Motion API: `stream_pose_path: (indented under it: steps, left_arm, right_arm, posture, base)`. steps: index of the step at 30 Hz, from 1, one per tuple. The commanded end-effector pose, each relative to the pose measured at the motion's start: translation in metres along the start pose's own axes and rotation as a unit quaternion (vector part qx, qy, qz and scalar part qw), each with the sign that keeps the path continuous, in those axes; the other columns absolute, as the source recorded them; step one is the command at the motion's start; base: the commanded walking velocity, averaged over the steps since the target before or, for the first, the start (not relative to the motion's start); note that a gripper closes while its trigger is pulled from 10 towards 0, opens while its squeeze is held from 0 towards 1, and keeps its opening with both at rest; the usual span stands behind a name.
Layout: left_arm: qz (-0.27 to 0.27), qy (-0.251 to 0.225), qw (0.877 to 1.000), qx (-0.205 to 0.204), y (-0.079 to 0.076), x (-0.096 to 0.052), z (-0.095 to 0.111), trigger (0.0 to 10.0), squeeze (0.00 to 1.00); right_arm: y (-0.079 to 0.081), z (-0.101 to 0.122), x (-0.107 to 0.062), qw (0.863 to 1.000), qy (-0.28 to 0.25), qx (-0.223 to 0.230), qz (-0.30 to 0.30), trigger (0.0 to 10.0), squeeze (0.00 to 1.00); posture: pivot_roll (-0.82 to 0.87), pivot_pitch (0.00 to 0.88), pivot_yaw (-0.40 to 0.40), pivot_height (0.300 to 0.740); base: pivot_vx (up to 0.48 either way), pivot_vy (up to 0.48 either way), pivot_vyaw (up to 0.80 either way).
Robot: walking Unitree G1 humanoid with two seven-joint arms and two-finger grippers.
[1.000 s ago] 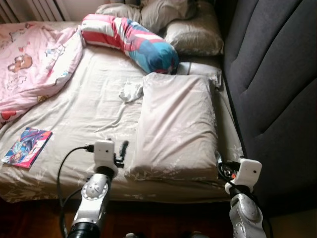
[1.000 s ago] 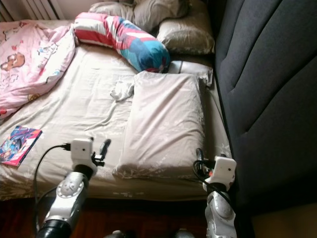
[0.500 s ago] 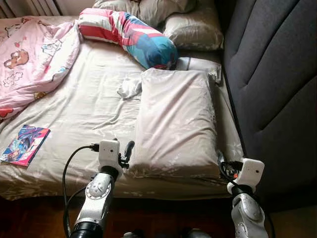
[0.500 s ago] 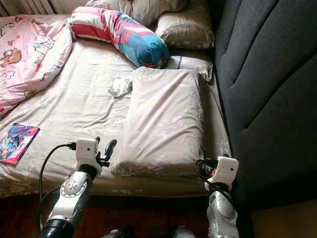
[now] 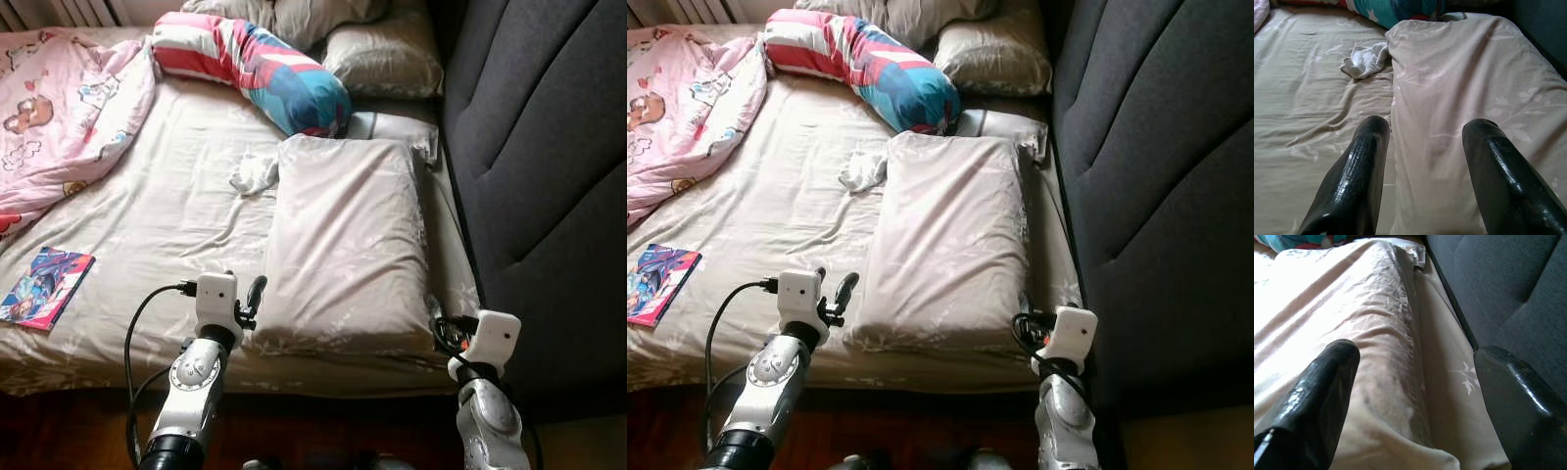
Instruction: Clean up the room
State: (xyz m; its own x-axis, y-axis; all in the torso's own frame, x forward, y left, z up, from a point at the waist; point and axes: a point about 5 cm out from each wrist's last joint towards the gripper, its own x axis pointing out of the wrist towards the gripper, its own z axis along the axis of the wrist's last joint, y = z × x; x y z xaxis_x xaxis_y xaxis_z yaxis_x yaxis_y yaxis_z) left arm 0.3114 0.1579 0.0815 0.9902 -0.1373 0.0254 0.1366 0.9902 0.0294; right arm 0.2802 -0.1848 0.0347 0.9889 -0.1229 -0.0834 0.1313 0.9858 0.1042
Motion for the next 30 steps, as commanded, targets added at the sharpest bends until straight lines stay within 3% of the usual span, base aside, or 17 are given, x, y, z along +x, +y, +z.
stream_pose_path:
  steps: [1, 8, 30]
  left_arm:
    - [0.002, 0.005, 1.0, -0.006, 0.0009, -0.0017, -0.003, 10.0, 0.0]
    - [0.0, 0.003, 1.0, -0.008, -0.0005, 0.0, -0.002, 10.0, 0.0]
    - [-0.003, 0.002, 1.0, -0.011, -0.0034, 0.0008, -0.0017, 10.0, 0.0]
  right_arm:
    - [-0.0013, -0.0057, -0.0039, 1.0, 0.014, 0.001, -0.003, 10.0, 0.0]
    - [-0.0007, -0.0067, -0.0038, 1.0, 0.019, -0.002, -0.002, 10.0, 0.0]
    - [-0.0004, -0.0078, -0.0045, 1.0, 0.025, -0.004, 0.0, 10.0, 0.0]
  posture:
    - [-0.14, 0.198, 0.021, 0.74]
    - [-0.14, 0.189, 0.019, 0.74]
    - [-0.14, 0.205, 0.012, 0.74]
  base:
    - [0.0, 0.0, 0.0]
    - [0.0, 0.0, 0.0]
    - [0.295, 0.0, 0.0]
